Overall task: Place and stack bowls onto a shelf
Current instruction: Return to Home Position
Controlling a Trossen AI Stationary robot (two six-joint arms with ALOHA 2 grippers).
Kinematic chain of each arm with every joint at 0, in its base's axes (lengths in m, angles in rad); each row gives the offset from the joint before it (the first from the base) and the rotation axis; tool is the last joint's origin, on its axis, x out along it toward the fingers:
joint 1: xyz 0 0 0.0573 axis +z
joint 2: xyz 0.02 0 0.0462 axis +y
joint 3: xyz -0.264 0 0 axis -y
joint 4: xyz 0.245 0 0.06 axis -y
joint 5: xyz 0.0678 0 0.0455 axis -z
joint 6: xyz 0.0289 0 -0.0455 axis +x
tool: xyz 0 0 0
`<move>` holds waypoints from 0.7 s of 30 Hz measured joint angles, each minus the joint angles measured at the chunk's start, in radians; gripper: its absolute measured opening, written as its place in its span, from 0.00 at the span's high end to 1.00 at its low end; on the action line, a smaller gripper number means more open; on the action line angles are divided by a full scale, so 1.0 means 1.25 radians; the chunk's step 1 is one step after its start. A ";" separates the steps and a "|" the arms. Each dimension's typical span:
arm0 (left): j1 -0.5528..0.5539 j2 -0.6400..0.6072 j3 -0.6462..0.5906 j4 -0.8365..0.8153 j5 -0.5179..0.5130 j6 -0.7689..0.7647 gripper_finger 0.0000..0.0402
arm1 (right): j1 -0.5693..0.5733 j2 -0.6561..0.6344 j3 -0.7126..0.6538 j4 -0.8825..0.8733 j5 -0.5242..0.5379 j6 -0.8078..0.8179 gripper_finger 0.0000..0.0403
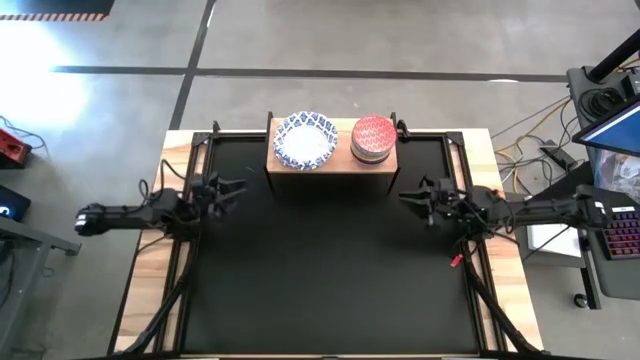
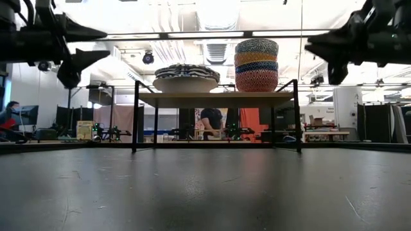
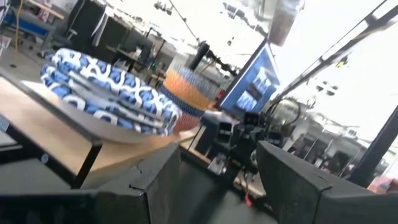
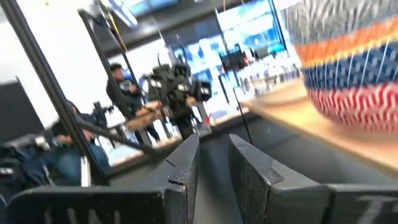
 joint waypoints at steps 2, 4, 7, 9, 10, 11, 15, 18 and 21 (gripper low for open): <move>0.000 -0.011 0.000 0.004 0.000 0.000 0.51 | 0.000 -0.032 0.000 0.000 0.000 0.000 0.82; 0.001 -0.010 0.000 0.011 0.000 0.000 0.51 | 0.000 -0.066 0.000 0.000 0.000 0.000 0.83; 0.001 -0.010 0.000 0.001 0.000 0.000 0.51 | -0.001 -0.112 0.000 0.000 0.000 0.000 0.82; 0.001 -0.010 0.000 -0.001 0.000 0.000 0.51 | -0.002 -0.141 0.000 0.001 0.000 0.000 0.81; 0.001 -0.010 0.000 0.000 0.000 0.000 0.51 | -0.004 -0.156 0.000 0.003 0.000 0.000 0.81; 0.001 -0.010 0.000 0.000 0.000 0.000 0.51 | -0.007 -0.169 0.000 0.008 -0.001 0.000 0.81; 0.004 -0.010 -0.001 0.000 0.000 0.000 0.51 | -0.034 -0.222 0.000 -0.001 0.000 0.000 0.80; 0.012 -0.010 -0.001 0.000 0.000 0.000 0.51 | -0.058 -0.259 -0.001 0.001 0.000 0.000 0.80; 0.024 -0.010 -0.001 0.000 0.000 0.000 0.51 | -0.085 -0.270 -0.001 0.005 0.000 0.000 0.80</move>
